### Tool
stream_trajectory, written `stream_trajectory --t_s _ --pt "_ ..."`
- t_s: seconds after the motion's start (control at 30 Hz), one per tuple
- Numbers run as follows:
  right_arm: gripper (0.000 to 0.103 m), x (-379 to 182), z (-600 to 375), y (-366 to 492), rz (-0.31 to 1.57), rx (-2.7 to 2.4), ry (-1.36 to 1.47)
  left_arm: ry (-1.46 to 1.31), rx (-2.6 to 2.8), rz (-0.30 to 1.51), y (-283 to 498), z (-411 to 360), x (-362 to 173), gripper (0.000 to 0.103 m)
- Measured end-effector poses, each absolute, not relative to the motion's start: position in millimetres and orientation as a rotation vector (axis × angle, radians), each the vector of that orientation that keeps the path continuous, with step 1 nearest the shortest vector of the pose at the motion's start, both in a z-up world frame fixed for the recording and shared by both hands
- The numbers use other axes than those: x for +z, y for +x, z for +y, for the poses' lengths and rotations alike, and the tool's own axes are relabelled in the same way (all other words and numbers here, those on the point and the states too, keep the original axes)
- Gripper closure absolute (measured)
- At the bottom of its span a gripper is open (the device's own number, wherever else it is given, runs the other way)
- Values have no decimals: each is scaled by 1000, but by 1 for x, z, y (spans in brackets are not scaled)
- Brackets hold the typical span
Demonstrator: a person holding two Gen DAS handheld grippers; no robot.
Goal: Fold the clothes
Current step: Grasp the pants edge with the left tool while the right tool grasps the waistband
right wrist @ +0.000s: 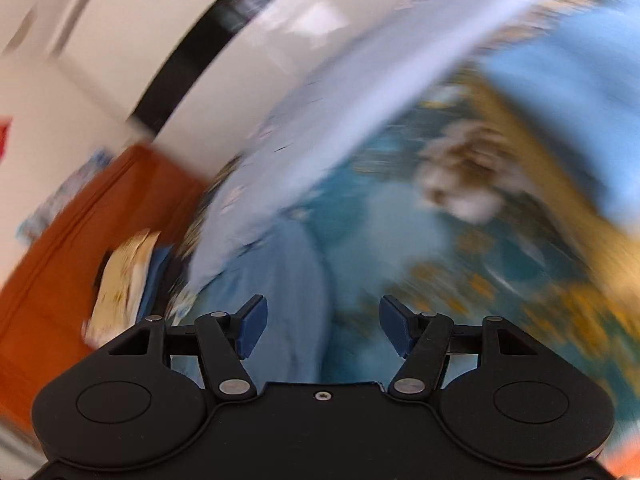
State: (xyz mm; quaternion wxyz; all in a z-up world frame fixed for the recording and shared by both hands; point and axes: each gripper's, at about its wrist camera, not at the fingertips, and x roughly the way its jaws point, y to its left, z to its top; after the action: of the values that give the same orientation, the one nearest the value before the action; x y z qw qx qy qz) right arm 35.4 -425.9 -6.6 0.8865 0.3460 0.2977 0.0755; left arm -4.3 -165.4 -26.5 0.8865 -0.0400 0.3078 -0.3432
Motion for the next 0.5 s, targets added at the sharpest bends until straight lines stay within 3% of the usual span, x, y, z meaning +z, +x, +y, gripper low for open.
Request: stream_trajectory --t_s 0.1,0.33,0.5 --pt "33 -3 -406 104 663 234 609 -92 -754 625 -2 -155 -26 96" --pt "40 -36 -362 259 830 248 512 -157 -827 621 7 -132 -27 96" --pt "40 -66 -342 311 879 214 506 -185 -871 625 14 -125 -32 96"
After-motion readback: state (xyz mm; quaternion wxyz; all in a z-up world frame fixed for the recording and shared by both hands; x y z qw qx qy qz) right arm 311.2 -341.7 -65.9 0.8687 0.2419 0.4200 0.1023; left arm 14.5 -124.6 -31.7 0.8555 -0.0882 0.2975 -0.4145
